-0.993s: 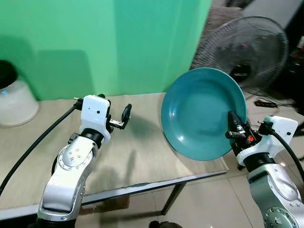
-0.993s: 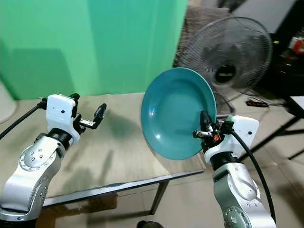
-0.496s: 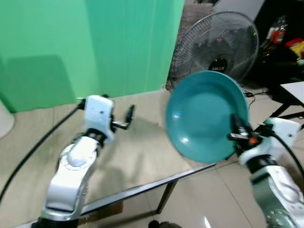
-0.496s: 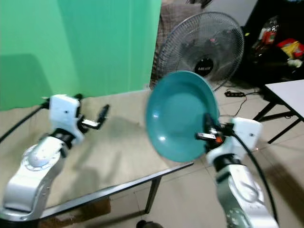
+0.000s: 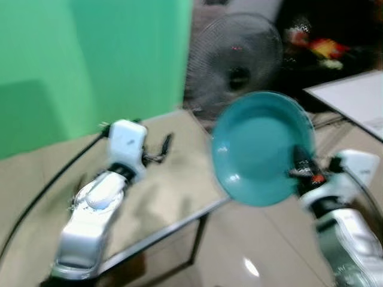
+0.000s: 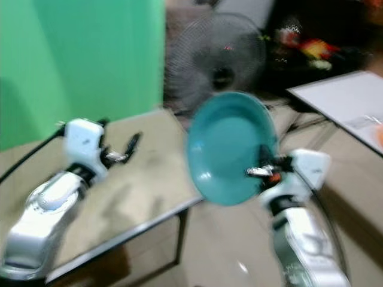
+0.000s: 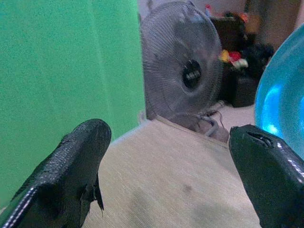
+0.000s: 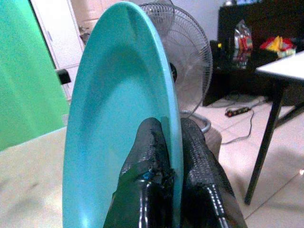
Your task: Setting the table
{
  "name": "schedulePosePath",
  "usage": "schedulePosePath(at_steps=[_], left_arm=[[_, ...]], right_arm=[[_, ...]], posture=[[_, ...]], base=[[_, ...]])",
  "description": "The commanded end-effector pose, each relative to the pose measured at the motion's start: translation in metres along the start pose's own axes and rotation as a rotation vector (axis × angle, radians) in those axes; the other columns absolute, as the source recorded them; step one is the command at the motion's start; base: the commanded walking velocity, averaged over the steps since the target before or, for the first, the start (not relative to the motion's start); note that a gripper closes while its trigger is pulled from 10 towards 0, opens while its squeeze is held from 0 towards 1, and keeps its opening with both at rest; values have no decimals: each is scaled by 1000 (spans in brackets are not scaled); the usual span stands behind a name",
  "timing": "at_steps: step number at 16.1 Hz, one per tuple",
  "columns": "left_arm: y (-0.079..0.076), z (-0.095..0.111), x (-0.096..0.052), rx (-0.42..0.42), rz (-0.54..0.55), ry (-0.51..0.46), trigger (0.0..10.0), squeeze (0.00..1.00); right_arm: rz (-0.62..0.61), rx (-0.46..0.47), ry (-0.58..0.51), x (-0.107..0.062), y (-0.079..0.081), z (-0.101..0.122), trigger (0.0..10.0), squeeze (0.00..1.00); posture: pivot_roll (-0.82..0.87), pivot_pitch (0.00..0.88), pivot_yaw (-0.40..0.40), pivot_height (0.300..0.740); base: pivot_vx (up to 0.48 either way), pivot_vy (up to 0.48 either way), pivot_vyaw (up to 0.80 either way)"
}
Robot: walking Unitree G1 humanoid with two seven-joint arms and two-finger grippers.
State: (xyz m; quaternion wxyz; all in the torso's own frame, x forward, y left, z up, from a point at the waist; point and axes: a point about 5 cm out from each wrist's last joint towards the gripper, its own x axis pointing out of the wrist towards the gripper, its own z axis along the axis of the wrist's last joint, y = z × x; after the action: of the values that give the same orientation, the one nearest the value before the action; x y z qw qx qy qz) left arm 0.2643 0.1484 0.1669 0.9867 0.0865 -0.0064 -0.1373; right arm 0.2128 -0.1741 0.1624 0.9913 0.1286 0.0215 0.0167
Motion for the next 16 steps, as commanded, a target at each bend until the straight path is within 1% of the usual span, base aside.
schedulePosePath(at_steps=[1, 6, 12, 16], left_arm=[[-6, 4, 3, -4, -15, -18, 10000, 0], [-10, 4, 6, -13, -21, -14, 10000, 0], [-11, 4, 8, -18, -27, -15, 10000, 0], [-12, 4, 10, -18, -29, -13, 10000, 0]], right_arm=[[-19, -14, -38, -1, -4, 8, 10000, 0], [-45, -34, -24, -2, -7, 5, 10000, 0], [-81, -75, -26, -3, -11, 5, 10000, 0], [-96, -86, -34, -3, -14, 7, 10000, 0]], posture=[[32, 0, -61, 740], [18, 0, -47, 740], [10, 0, -38, 740], [4, 0, -34, 740]], base=[[0, 0, -506], [0, -378, 0], [0, -401, 0], [0, -402, 0]])
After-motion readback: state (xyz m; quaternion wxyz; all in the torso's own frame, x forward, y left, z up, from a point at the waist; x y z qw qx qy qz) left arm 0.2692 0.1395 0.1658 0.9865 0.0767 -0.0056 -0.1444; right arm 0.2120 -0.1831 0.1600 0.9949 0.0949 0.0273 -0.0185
